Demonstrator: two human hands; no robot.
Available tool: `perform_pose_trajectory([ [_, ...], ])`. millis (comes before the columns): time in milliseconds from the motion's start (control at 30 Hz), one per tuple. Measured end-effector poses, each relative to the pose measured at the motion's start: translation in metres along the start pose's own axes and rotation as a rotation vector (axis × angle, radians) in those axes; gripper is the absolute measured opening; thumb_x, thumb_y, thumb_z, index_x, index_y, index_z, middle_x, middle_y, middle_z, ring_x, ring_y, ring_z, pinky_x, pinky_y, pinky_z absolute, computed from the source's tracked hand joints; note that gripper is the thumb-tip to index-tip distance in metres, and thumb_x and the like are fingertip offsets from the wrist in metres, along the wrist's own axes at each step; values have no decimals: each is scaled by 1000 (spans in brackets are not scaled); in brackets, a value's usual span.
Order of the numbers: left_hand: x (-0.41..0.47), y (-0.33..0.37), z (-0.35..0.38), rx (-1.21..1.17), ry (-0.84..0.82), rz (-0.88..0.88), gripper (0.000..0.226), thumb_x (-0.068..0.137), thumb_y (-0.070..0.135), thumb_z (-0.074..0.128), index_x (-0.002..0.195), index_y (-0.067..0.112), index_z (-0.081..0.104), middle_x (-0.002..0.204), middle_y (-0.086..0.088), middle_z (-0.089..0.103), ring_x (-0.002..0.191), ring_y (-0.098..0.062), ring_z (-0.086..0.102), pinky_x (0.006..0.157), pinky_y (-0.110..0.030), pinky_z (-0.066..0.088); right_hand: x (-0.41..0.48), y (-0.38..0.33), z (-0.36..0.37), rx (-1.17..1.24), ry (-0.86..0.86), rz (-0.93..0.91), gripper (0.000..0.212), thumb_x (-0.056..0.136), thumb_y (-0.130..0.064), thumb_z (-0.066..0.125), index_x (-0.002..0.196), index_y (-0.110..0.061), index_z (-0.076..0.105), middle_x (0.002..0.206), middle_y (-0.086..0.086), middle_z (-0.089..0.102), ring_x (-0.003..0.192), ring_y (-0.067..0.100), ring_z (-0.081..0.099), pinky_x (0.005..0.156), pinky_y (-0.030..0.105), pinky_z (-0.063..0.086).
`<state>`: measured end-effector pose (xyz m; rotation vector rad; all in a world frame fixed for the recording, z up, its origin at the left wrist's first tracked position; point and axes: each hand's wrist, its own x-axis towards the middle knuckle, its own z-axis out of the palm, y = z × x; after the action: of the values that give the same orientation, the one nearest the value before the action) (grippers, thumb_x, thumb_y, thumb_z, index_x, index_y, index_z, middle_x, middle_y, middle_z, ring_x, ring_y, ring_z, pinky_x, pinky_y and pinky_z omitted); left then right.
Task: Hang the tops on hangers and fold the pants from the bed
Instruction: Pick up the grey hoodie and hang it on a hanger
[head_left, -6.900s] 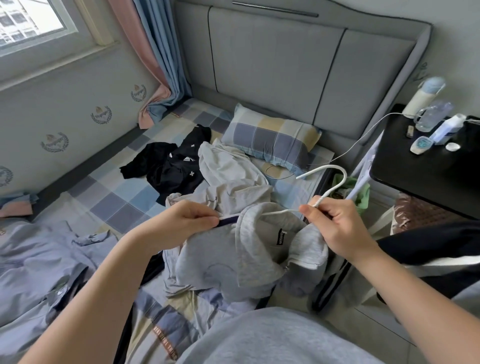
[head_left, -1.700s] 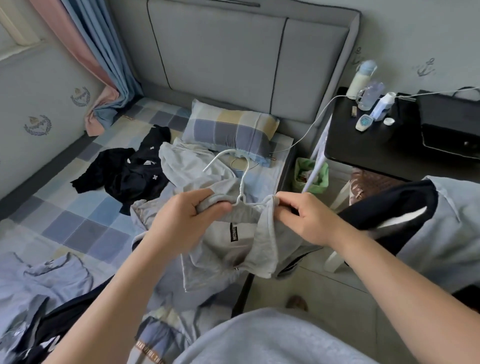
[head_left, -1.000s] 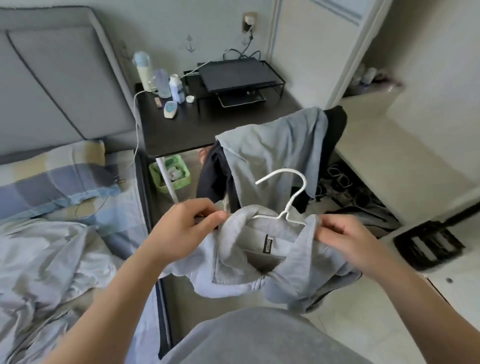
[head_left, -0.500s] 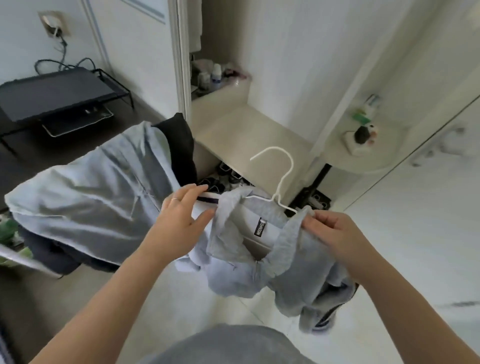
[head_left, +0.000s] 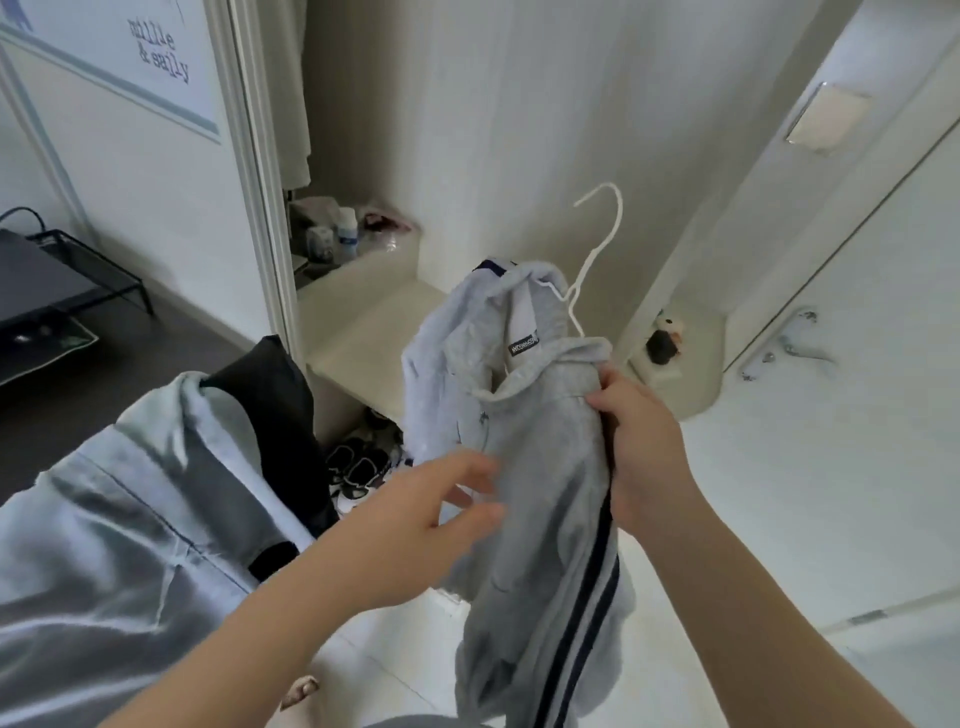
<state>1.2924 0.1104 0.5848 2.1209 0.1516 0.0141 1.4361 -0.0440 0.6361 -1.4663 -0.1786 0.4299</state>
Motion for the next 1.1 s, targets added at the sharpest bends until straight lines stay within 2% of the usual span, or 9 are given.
perform_pose_trajectory([
  [100,24,10,-42,1,-47,91,40,90,64,51,128,52,48,120,38,53,112,17,49,90,-11,43,29,-22,45,-18,45,-157,15,80,-14,58,80,-19,73,84,7,70,77,18,66,72,34,54],
  [133,31,14,-57,5,-52,124,45,87,68,51,129,52,47,121,39,52,112,17,49,91,-11,42,40,-30,58,-32,54,-202,18,87,-12,59,77,-20,71,80,5,70,73,17,66,69,34,54],
  [333,69,25,-136,103,24,220,66,60,91,53,116,60,36,116,40,48,107,17,50,89,-15,45,95,-77,135,75,24,-295,15,97,-5,55,88,-6,68,74,4,72,66,15,69,56,26,55],
  [467,95,31,-172,90,170,279,47,74,68,67,107,42,46,105,24,59,94,5,59,84,-30,55,124,-122,179,73,40,-396,9,97,-5,55,100,-1,63,90,14,67,82,25,66,75,37,57],
  [567,116,35,-206,124,238,339,26,85,49,66,103,39,51,97,16,63,87,-1,61,80,-36,56,145,-159,202,81,48,-495,11,96,-3,55,101,-3,65,90,14,67,85,25,66,82,41,56],
  [733,157,62,-269,263,349,466,13,93,32,59,98,36,47,83,12,62,73,-4,60,68,-32,54,184,-234,225,70,115,-670,4,89,-5,58,86,-6,56,77,11,49,71,23,49,67,37,43],
  [833,185,87,-306,392,379,508,18,97,26,53,89,36,40,78,8,58,65,-8,57,59,-29,50,209,-285,232,20,122,-765,27,89,-7,59,68,-16,44,61,-2,40,56,13,41,53,27,37],
  [967,224,126,-347,534,440,561,9,98,25,49,95,21,41,78,-1,57,64,-20,58,62,-40,54,242,-353,239,-39,146,-886,30,88,-11,58,65,-19,41,58,-5,39,55,12,39,54,28,34],
  [1100,265,171,-387,625,534,592,15,99,25,48,91,23,35,79,-3,55,64,-22,56,58,-36,50,275,-423,243,-5,141,-981,35,88,-9,54,59,-20,38,53,-7,38,50,11,38,50,23,33],
])
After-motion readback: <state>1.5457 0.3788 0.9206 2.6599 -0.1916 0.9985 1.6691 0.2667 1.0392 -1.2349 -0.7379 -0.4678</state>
